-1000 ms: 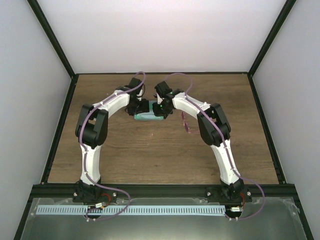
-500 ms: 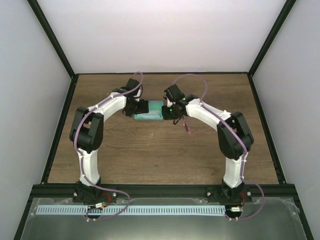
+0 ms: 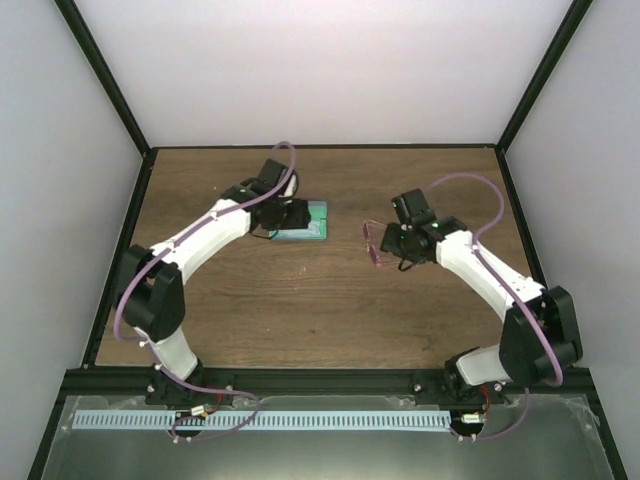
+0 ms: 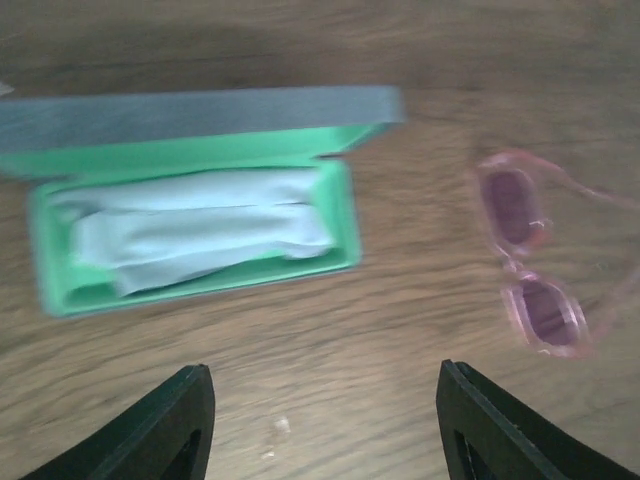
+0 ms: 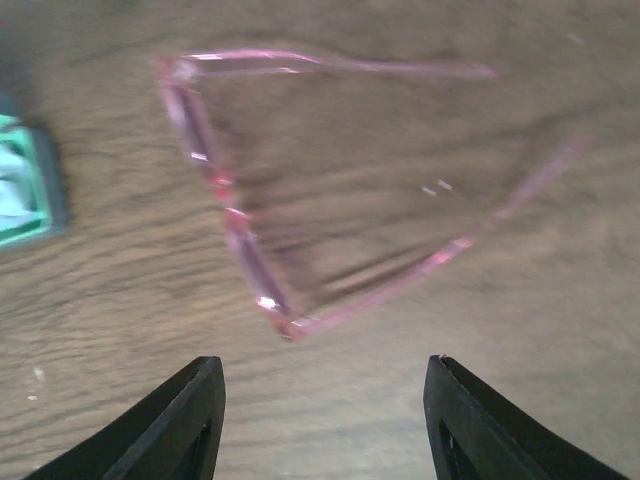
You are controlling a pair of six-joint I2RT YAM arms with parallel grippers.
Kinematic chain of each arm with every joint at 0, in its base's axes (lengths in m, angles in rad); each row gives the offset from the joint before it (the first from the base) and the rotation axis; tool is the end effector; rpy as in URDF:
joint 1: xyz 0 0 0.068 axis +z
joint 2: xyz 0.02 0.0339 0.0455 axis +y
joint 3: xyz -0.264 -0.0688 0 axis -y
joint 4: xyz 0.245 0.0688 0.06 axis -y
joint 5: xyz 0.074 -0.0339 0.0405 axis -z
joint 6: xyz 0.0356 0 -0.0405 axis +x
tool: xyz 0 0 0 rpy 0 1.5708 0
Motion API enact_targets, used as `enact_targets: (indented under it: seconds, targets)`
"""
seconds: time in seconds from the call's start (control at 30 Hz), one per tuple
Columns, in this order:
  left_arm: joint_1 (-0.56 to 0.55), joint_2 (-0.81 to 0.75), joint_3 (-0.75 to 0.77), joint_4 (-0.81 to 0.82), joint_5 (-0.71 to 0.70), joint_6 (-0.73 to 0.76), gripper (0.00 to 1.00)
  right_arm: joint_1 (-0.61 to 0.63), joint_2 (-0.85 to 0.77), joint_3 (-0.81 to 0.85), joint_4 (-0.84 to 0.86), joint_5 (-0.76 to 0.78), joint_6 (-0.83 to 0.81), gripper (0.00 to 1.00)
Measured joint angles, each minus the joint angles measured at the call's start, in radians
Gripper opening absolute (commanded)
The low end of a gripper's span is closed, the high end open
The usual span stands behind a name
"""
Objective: Organize the sunglasses
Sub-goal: Fold the sunglasses at the center of the board.
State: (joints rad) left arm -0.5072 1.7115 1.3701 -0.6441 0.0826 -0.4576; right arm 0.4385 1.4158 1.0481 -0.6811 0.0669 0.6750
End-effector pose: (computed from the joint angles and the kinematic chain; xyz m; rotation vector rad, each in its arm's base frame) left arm 0.3206 -0.1815 0.2581 0.0977 2.6207 -0.4625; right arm 0.2582 0.1184 0.2473 0.3359 2.6269 0.2985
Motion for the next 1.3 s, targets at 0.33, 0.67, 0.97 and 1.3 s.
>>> enact_targets:
  seconds: [0.33,0.67,0.97,1.3]
  targets:
    - [-0.183,0.296,0.320,-0.018,0.078,-0.005,0.44,-0.227,-0.090,-0.151,-0.055,-0.066,0.062,0.77]
    - [-0.191,0.565,0.537,-0.060,0.129,-0.021,0.45,-0.291,0.090,-0.137,0.039,-0.163,0.042,0.48]
    - [-0.203,0.681,0.642,-0.079,0.154,-0.053,0.46,-0.292,0.233,-0.059,0.093,-0.206,0.040,0.38]
    - [-0.202,0.727,0.680,-0.089,0.166,-0.066,0.46,-0.292,0.324,-0.026,0.130,-0.217,0.033,0.35]
